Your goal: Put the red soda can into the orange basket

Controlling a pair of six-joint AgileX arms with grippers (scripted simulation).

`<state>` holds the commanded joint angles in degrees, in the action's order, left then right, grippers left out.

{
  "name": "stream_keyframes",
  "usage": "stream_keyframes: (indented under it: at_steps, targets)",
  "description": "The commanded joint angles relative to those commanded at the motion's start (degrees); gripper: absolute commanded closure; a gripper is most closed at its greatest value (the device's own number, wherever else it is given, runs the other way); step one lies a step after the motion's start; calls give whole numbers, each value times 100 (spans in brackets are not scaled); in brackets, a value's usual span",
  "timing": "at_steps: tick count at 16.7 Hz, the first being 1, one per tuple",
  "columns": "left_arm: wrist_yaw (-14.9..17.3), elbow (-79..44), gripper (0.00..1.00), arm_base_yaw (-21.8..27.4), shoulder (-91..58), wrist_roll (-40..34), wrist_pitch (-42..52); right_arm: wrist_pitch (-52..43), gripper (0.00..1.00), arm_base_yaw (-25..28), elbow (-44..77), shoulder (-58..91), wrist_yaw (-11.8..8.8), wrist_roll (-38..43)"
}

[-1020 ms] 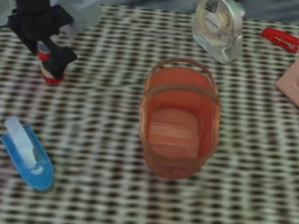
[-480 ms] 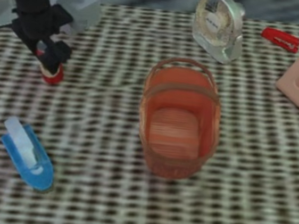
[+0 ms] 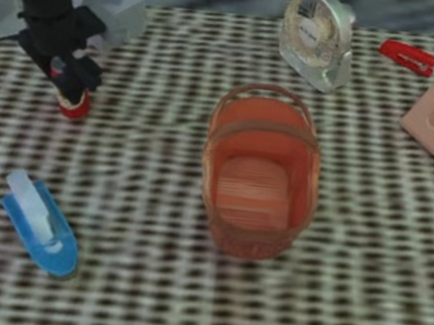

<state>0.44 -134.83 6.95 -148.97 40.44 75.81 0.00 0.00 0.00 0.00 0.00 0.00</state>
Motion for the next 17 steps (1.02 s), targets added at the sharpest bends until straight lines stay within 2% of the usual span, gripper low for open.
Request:
stream_keyframes:
  at_steps: [8,10,13,17]
  targets:
    - [-2,-1,100,-4,-1,9,0,0,0,0,0,0,0,0]
    - [122,77,100,20,20,-46,-170,0,0,0,0,0,0,0]
    - [601,405,100,101,120,-276,-848,0,0,0,0,0,0,0]
    - [1651,1172,100,266,422,-812,-2495,0,0,0,0,0,0,0]
